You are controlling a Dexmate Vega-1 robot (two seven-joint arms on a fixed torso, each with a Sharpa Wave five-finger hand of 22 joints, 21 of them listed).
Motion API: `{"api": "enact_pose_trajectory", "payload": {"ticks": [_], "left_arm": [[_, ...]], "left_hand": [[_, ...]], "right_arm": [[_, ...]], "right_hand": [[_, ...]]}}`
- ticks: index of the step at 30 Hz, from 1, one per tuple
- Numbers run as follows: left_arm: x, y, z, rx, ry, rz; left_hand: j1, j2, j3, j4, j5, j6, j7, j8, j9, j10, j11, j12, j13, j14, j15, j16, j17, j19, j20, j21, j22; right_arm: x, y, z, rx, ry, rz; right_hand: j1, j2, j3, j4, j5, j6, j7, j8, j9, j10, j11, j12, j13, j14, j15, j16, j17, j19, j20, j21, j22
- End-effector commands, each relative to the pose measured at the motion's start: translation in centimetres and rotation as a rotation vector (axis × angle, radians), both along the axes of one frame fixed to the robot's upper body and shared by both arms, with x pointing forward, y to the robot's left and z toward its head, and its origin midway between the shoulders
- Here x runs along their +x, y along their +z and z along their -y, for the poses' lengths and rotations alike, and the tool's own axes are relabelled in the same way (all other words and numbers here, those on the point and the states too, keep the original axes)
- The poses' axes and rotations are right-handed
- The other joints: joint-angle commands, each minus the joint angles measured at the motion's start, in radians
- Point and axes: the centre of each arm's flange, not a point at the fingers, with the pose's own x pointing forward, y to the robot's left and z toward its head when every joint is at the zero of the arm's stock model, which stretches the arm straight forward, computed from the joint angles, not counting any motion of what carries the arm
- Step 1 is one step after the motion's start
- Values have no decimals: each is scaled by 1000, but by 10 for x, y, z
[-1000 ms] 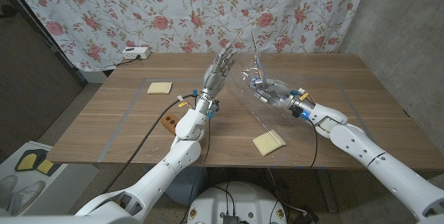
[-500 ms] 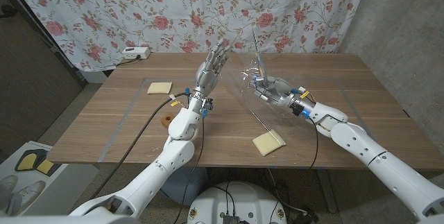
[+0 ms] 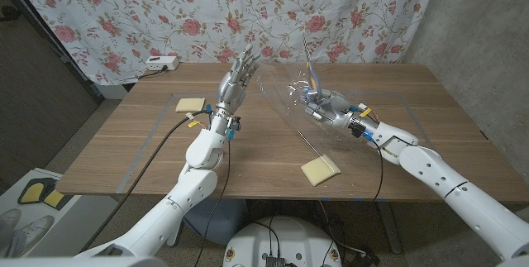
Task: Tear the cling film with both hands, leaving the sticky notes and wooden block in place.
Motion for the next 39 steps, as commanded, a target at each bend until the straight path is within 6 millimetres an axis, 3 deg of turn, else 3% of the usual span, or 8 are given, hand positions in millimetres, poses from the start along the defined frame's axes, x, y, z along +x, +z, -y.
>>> {"api": "enact_pose_trajectory", "payload": {"ticks": [1, 9, 16, 19, 29, 30, 31, 39], "left_arm": [[-42, 11, -45, 32, 148, 41], [-72, 18, -70, 29, 243, 78], [-67, 0, -78, 26, 271, 2], [-65, -5, -78, 27, 267, -16], [-55, -10, -76, 24, 258, -40], [-54, -10, -76, 25, 257, -40], [-53, -10, -75, 26, 256, -41], [-48, -8, -72, 37, 248, -41]], "left_hand": [[4, 12, 2, -4, 5, 3, -2, 3, 1, -1, -6, 7, 2, -1, 1, 7, -2, 0, 1, 5, 3], [8, 16, 2, -5, 7, 2, -2, 3, 1, -1, -6, 9, -1, -2, 2, 7, -4, 1, 2, 5, 3], [10, 18, 2, -5, 7, 1, -2, 3, 1, -1, -8, 10, -3, -3, 0, 8, -6, 2, 1, 6, 3], [10, 19, 2, -5, 8, 1, -2, 3, 1, -3, -7, 9, -4, -3, 0, 8, -6, 2, 1, 6, 3], [13, 21, 1, -5, 9, 0, -2, 2, 1, -1, -7, 11, -7, -3, 0, 9, -9, 2, 0, 6, 3], [13, 22, 1, -5, 9, -1, -2, 2, 1, -2, -7, 11, -7, -3, 1, 9, -9, 2, 0, 6, 3], [13, 22, 1, -5, 9, -1, -2, 3, 1, -2, -7, 11, -8, -3, 1, 9, -9, 2, 0, 6, 3], [14, 24, -1, -5, 10, 0, -2, 3, 1, -1, -6, 12, -10, -3, 2, 10, -10, 1, -1, 5, 3]], "right_arm": [[-11, -1, 12, -10, -12, -44], [-14, 0, 15, -8, -6, -47], [-12, -2, 13, -18, 2, -55], [-13, -1, 12, -25, 2, -49], [-16, 0, 13, -40, -11, -27], [-16, 0, 13, -43, -10, -25], [-16, 1, 13, -45, -12, -21], [-17, 4, 12, -61, -31, 10]], "right_hand": [[-10, 1, 8, -3, -7, -7, -3, 4, -2, 519, -380, -9, -1, -5, -10, 5, 3, -3, -54, 10, -3], [-25, 1, 13, -5, -39, -8, -10, 3, -10, 524, -386, -24, -8, -10, -10, 14, 2, -7, -54, 25, -30], [-61, -14, -4, 6, -72, -5, -13, 4, -18, 525, -387, -14, 15, -7, -9, 19, 2, -3, -52, 37, -45], [-96, -20, -21, 15, -122, -5, -13, 6, -19, 531, -387, -14, 14, -6, -9, 26, 2, -4, -53, 48, -53], [-244, -79, -97, 55, -352, 0, -11, 7, -30, 528, -386, 7, 21, -14, -8, 53, 3, -6, -51, 67, -66], [-284, -90, -113, 67, -438, -2, -12, 10, -25, 530, -386, 0, 14, -13, -8, 65, 4, -10, -52, 63, -70], [-294, -92, -117, 70, -462, -2, -12, 9, -27, 528, -381, 9, 29, -14, -8, 68, 4, -5, -52, 67, -67], [-395, -166, -176, 93, -534, -1, -9, 3, -41, 525, -379, 10, 14, -22, -7, 85, 5, -5, -51, 63, -62]]}}
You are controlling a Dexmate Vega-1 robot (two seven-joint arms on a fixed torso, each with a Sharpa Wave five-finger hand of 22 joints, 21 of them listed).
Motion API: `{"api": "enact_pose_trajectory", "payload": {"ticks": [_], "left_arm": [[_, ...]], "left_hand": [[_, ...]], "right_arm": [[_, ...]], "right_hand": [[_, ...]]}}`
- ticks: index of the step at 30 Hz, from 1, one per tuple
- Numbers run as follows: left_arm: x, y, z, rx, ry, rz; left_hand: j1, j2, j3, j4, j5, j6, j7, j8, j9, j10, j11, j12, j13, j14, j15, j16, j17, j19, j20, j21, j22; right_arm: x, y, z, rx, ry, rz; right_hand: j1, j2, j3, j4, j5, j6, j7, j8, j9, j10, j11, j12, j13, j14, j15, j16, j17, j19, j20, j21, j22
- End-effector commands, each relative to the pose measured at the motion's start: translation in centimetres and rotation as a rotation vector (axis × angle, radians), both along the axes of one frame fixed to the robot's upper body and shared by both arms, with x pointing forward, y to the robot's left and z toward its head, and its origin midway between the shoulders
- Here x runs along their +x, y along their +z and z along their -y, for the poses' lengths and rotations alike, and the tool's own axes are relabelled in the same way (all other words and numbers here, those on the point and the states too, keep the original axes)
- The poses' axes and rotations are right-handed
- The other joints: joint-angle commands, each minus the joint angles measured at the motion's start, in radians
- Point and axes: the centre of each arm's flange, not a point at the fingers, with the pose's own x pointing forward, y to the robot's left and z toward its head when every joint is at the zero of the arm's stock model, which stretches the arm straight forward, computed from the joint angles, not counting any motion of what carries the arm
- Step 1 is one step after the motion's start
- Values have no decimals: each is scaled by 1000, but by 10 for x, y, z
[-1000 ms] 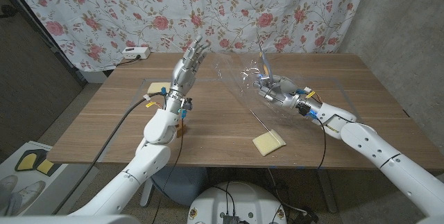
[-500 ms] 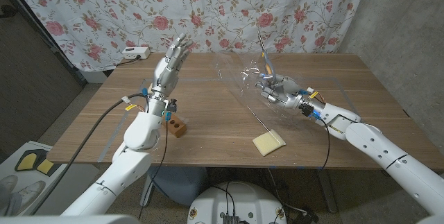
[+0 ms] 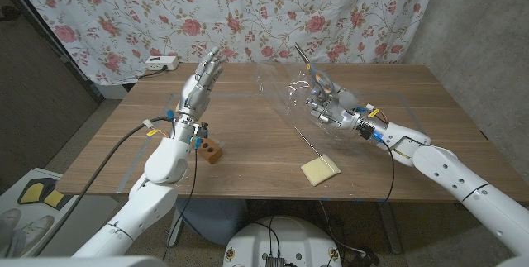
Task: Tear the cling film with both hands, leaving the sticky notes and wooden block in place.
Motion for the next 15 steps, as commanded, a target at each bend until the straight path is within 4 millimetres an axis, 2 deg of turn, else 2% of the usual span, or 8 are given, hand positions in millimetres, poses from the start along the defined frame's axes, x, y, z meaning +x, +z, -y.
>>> {"api": "enact_pose_trajectory", "payload": {"ticks": [1, 5, 6, 9, 10, 11, 14, 15], "left_arm": [[8, -1, 3, 13, -7, -14], [11, 4, 0, 24, 5, -18], [11, 4, 0, 24, 5, -18], [14, 12, -1, 51, 33, -12], [14, 13, 0, 58, 33, -12], [15, 15, 0, 65, 38, -13], [18, 19, 1, 87, 55, -16], [18, 21, 1, 96, 66, -17]], "left_hand": [[-1, 10, -1, -4, 6, -1, -2, 3, 1, 4, -1, 6, -1, -3, 2, 10, -1, 1, -1, 5, 3], [0, 11, -1, -4, 6, -3, -2, 2, 1, 3, -1, 6, -2, -3, 2, 11, -2, 1, 0, 5, 3], [0, 11, -2, -4, 6, -3, -2, 2, 1, 3, -1, 6, -2, -3, 2, 11, -2, 1, 0, 5, 3], [0, 11, -2, -4, 6, -4, -2, 2, 1, 4, -1, 6, -3, -3, 1, 11, -3, 1, -1, 5, 3], [0, 12, -2, -4, 7, -4, -2, 2, 1, 3, -1, 6, -3, -4, 1, 11, -3, 1, -1, 5, 3], [0, 12, -2, -4, 7, -4, -2, 1, 1, 3, -2, 6, -4, -4, 0, 11, -3, 1, -1, 5, 3], [0, 12, -3, -4, 7, -5, -2, 1, 1, 3, -1, 7, -4, -4, 1, 11, -3, 0, -2, 5, 3], [0, 13, -3, -4, 7, -5, -2, 1, 1, 2, -1, 6, -5, -5, 2, 11, -4, -1, -1, 5, 3]], "right_arm": [[-2, 4, 0, -26, -24, 50], [-2, 7, 1, -28, -38, 58], [-2, 7, 1, -28, -38, 58], [-3, 8, 2, -32, -59, 60], [-3, 8, 3, -34, -65, 60], [-4, 8, 3, -39, -70, 59], [-6, 9, 5, -55, -84, 77], [-6, 10, 5, -57, -83, 81]], "right_hand": [[-58, -32, -32, 14, -23, 5, 9, -4, -8, 314, -301, 4, -3, -12, -17, 14, 2, 1, -53, 0, 7], [-151, -66, -89, 43, -29, -6, 14, -23, -27, 311, -283, 0, -14, -19, -17, 22, 3, -1, -52, -8, 14], [-200, -73, -121, 59, -30, -5, 19, -32, -38, 309, -277, 4, -11, -22, -16, 25, 4, -4, -52, -13, 18], [-264, -76, -168, 78, -27, -15, 32, -40, -40, 309, -263, 0, -21, -25, -17, 30, 4, -1, -52, -19, 25], [-294, -76, -193, 87, -25, -13, 41, -48, -50, 315, -262, -11, -41, -26, -17, 31, 4, 0, -52, -23, 27], [-318, -75, -214, 94, -23, -14, 45, -50, -49, 309, -255, 2, -17, -26, -17, 33, 5, 3, -52, -26, 29], [-334, -76, -228, 99, -21, -20, 55, -56, -53, 309, -250, 4, -17, -26, -16, 34, 5, 7, -52, -25, 33], [-365, -77, -255, 109, -19, -22, 60, -65, -61, 303, -237, 10, -9, -26, -16, 35, 5, 9, -52, -28, 38]]}}
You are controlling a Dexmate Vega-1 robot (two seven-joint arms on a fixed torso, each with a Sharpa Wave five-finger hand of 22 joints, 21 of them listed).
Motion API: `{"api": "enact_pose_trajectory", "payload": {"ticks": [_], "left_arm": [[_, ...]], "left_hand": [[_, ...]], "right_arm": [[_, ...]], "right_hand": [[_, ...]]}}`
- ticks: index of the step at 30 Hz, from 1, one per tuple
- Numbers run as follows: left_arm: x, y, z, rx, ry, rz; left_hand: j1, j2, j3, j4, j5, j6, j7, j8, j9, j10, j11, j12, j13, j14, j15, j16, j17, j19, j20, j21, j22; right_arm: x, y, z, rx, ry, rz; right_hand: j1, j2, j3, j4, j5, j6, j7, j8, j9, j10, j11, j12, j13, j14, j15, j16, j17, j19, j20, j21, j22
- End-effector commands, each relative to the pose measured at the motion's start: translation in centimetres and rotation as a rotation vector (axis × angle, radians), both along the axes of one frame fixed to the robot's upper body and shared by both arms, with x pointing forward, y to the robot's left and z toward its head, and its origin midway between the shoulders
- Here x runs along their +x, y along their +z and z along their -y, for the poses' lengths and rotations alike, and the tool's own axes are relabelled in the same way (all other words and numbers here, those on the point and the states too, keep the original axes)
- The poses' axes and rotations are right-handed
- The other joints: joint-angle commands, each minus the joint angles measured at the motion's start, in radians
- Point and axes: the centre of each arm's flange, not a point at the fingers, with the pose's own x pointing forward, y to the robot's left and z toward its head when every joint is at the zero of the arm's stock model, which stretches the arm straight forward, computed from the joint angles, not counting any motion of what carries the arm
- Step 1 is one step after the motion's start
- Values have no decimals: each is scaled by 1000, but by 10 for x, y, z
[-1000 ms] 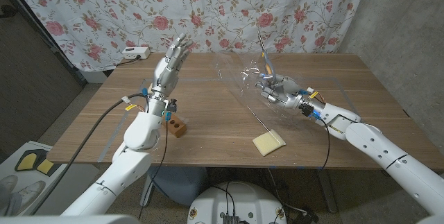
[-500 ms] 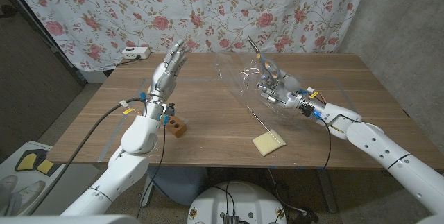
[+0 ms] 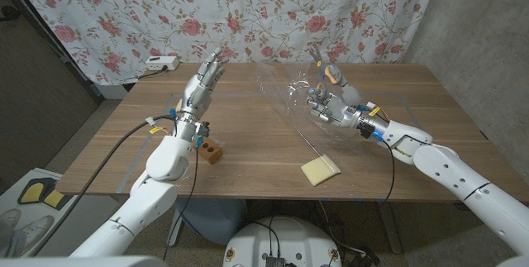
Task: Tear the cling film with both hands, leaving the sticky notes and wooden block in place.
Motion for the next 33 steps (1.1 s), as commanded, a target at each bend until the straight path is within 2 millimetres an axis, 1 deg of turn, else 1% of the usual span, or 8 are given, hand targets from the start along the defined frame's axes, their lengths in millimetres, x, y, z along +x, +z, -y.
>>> {"api": "enact_pose_trajectory", "payload": {"ticks": [1, 5, 12, 16, 22, 27, 29, 33], "left_arm": [[10, 15, 0, 77, 65, -8], [13, 22, -2, 121, 106, -13], [19, 29, -3, 189, 184, -36], [22, 37, -3, 249, 249, -52], [25, 53, 3, 340, 322, -44], [29, 65, 8, 452, 356, -30], [29, 69, 11, 494, 374, -27], [32, 73, 15, 537, 380, -29]], "left_hand": [[1, 13, -3, -4, 7, -1, 2, 2, 1, 2, -1, 6, -1, -5, 2, 3, 1, -1, -1, 5, 3], [1, 13, -4, -4, 7, 1, 2, 2, 1, 1, -2, 6, -1, -6, 2, 3, 1, -1, 0, 5, 3], [0, 12, -6, -3, 7, 3, 3, 3, 1, -3, 1, 6, -4, -8, 5, 3, -1, -3, 2, 4, 3], [-1, 12, -8, -3, 7, 6, 3, 5, 1, -3, 5, 6, -5, -8, 5, 3, -1, -4, 0, 4, 3], [-6, 15, -15, 1, 1, 23, 41, 8, 1, 34, -63, 21, -15, -7, 1, 8, -5, -4, 10, 5, 3], [44, 73, 20, -15, -13, 14, 60, 5, 1, -10, -35, 4, -26, -28, 8, 3, -10, -13, 12, 2, 3], [106, 118, 59, -46, -36, 0, 59, 3, 2, -37, -24, -2, -34, -42, 11, -1, -15, -16, 13, 3, 3], [130, 123, 71, -64, -51, -9, 58, 1, 1, -59, -21, -7, -39, -55, 16, -5, -18, -25, 25, 1, 3]], "right_arm": [[-5, 4, 5, -39, -54, 33], [-9, 8, 10, -92, -88, 61], [-16, 17, 16, -191, -117, 94], [-19, 20, 16, -219, -116, 96], [-23, 22, 13, -252, -104, 110], [-25, 23, 10, -270, -85, 114], [-26, 24, 9, -282, -81, 121], [-28, 26, 7, -297, -77, 122]], "right_hand": [[-59, 0, -52, 18, 8, -15, 32, -16, -10, 296, -237, 0, -5, -13, -29, 8, 6, 10, -52, -6, 12], [-83, -1, -79, 25, 12, -18, 41, -24, -16, 296, -231, 7, 2, -12, -29, 10, 6, 15, -52, -6, 20], [-177, 0, -209, 47, 37, -28, 63, -64, -51, 293, -208, 6, -19, -13, -28, 13, 7, 16, -52, -26, 33], [-200, 4, -250, 53, 49, -31, 72, -74, -57, 286, -187, -5, -36, -16, -26, 13, 7, 18, -52, -36, 33], [-209, 12, -285, 57, 63, -31, 76, -82, -59, 296, -188, -15, -61, -19, -26, 13, 6, 21, -52, -43, 34], [-206, 22, -309, 58, 76, -32, 80, -85, -55, 286, -184, -8, -51, -20, -26, 13, 6, 24, -52, -47, 37], [-203, 25, -314, 58, 79, -33, 80, -87, -54, 283, -183, -5, -46, -20, -26, 13, 6, 23, -52, -50, 37], [-194, 34, -321, 57, 86, -35, 83, -90, -52, 286, -183, -15, -65, -22, -26, 13, 6, 24, -53, -54, 35]]}}
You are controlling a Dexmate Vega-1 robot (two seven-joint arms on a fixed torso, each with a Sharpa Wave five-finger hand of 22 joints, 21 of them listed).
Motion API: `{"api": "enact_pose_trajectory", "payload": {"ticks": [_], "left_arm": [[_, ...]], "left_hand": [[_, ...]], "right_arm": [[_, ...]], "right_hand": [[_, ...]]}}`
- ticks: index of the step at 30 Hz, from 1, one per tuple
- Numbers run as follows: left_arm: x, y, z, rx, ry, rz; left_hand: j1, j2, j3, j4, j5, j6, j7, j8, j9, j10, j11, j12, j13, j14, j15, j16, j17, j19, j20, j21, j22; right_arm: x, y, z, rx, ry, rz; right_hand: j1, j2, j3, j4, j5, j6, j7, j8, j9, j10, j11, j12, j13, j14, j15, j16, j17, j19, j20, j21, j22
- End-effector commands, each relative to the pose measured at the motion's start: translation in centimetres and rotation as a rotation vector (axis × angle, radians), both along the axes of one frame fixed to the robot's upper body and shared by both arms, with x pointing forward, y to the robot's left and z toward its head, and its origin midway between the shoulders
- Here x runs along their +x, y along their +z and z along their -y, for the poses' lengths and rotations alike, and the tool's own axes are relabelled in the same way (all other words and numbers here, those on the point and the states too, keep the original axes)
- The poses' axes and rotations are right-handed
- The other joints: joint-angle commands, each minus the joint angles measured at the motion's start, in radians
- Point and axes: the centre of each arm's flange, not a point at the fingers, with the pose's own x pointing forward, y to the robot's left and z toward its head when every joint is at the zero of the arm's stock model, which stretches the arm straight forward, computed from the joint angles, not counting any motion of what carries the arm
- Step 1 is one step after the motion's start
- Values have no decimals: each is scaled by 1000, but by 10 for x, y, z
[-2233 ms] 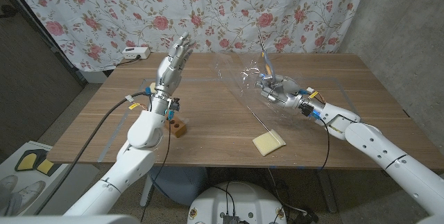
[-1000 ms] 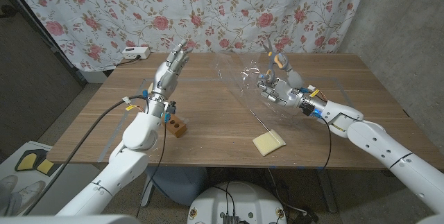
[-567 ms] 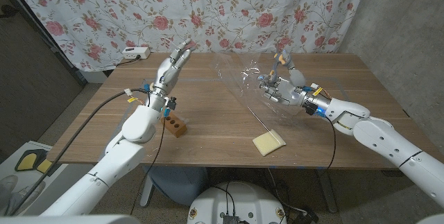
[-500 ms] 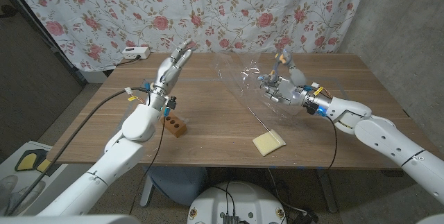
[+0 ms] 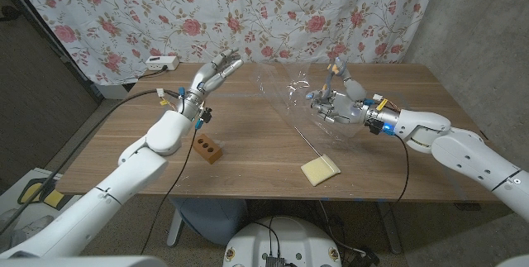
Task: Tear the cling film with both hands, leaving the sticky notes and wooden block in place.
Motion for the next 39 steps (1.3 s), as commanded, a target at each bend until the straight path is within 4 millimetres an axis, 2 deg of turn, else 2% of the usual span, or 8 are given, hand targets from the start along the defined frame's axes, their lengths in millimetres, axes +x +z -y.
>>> {"api": "enact_pose_trajectory", "payload": {"ticks": [1, 8, 12, 19, 21, 27, 31, 39], "left_arm": [[10, 19, 9, 195, 98, -15], [15, 23, 13, 287, 101, -30], [21, 22, 12, 320, 55, -75], [27, 28, 11, 428, 97, -127], [23, 30, 16, 472, 119, -126], [27, 32, 27, 557, 158, -150], [33, 34, 32, 609, 151, -199], [43, 35, 46, 680, 153, -225]], "left_hand": [[26, 3, 16, -13, -14, -17, -1, 0, 1, -16, 6, -2, -2, -14, 2, -5, 0, -11, 11, 1, 3], [23, -9, 12, -20, -29, -42, -2, -7, 1, -51, 13, -10, -7, -32, 4, -9, -2, -13, 14, 2, 3], [41, -1, 22, -34, -36, -75, -9, -11, 1, -75, 10, -11, -12, -58, 6, -14, -5, -19, 9, 1, 3], [6, -25, 2, -26, -43, -91, -4, -9, 1, -110, 26, -15, -18, -81, 17, -14, -5, -29, 13, -1, 2], [1, -28, -1, -26, -44, -96, 1, -8, 1, -121, 17, -15, -20, -92, 24, -16, -6, -31, 14, -1, 2], [13, -16, 8, -33, -44, -119, 9, -11, 1, -150, 14, -18, -25, -106, 30, -15, -9, -37, 20, -1, 2], [51, 10, 34, -57, -48, -158, 20, -11, 0, -203, 30, -21, -34, -134, 46, -18, -11, -43, 24, -1, 2], [65, 14, 44, -71, -54, -202, 28, -15, 0, -256, 41, -24, -41, -158, 60, -17, -13, -55, 40, -2, 1]], "right_arm": [[-8, 6, -5, -68, 23, 13], [-11, 8, -5, -92, 33, 17], [-13, 8, -6, -99, 43, 12], [-16, 9, -8, -131, 51, 22], [-17, 9, -9, -138, 59, 23], [-19, 9, -11, -152, 70, 21], [-21, 9, -12, -170, 74, 24], [-24, 7, -13, -184, 82, 20]], "right_hand": [[14, 18, -12, -1, 12, -20, 68, -3, 8, 263, -185, 5, -2, -17, -31, 5, 1, 11, -46, -4, 4], [38, 32, -30, -2, 26, -20, 70, -7, 15, 264, -182, 2, -14, -19, -30, 4, 1, 9, -46, -14, 4], [47, 37, -37, -2, 30, -20, 70, -9, 18, 259, -181, 9, -3, -21, -30, 4, 1, 12, -46, -16, 6], [67, 51, -53, 1, 39, -24, 73, -20, 19, 260, -175, 0, -25, -27, -30, 2, 1, 11, -46, -25, 6], [78, 59, -57, 1, 42, -25, 76, -23, 22, 258, -175, -2, -31, -28, -29, 2, 1, 11, -46, -26, 10], [91, 64, -70, 4, 45, -28, 77, -32, 21, 253, -174, -4, -38, -32, -29, 1, 0, 11, -46, -34, 9], [101, 68, -79, 6, 47, -26, 78, -39, 19, 253, -173, -5, -45, -33, -29, 1, 0, 12, -46, -40, 6], [118, 79, -92, 11, 49, -25, 80, -45, 26, 253, -166, -3, -51, -35, -29, 0, 0, 14, -46, -45, 12]]}}
